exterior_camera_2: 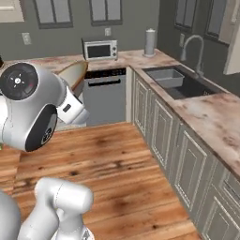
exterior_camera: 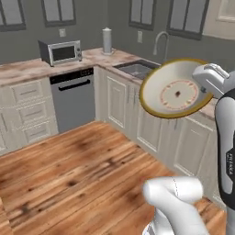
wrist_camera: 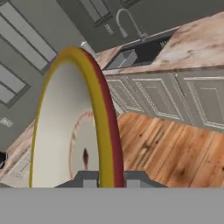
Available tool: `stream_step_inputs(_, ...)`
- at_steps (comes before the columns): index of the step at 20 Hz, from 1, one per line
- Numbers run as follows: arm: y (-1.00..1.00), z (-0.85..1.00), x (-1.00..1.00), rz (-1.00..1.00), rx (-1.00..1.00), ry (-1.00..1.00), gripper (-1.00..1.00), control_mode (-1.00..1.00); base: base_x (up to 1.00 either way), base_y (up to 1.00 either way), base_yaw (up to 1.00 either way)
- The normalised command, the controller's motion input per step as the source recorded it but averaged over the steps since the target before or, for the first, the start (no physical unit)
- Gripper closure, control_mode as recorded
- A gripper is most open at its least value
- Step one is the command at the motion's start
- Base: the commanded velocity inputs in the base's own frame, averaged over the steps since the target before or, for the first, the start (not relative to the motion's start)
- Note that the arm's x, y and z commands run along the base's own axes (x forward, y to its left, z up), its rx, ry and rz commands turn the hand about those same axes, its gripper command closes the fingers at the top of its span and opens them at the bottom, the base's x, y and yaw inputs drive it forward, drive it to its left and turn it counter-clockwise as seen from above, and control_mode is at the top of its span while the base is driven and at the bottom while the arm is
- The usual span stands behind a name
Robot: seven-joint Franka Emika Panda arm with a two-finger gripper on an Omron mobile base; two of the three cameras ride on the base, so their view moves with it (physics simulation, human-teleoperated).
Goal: Take the smaller bowl and place it next to the appetizer plate on the dining counter , and place the larger bowl next to the plate with cooked food.
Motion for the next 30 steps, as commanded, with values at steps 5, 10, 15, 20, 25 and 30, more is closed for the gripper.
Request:
stream_step_inputs(5, 0.00, 0.00, 0.00, 0.00, 0.00, 0.00, 1.00, 1.00, 0.26, 0.30, 0.71)
stream_step_inputs(10, 0.00, 0.00, 0.00, 0.00, 0.00, 0.00, 1.00, 1.00, 0.36, 0.62, 0.60)
stream_step_inputs(15, 0.00, 0.00, 0.00, 0.00, 0.00, 0.00, 1.00, 1.00, 0.65, 0.44, 0.60)
stream_step_inputs(20, 0.00, 0.00, 0.00, 0.00, 0.00, 0.00, 1.00, 1.00, 1.00, -0.13, 0.46)
stream_step_inputs(25, 0.00, 0.00, 0.00, 0.00, 0.00, 0.00, 1.00, 1.00, 0.99, -0.34, 0.54)
stream_step_inputs(30, 0.00, 0.00, 0.00, 0.00, 0.00, 0.00, 1.00, 1.00, 0.81, -0.30, 0.69)
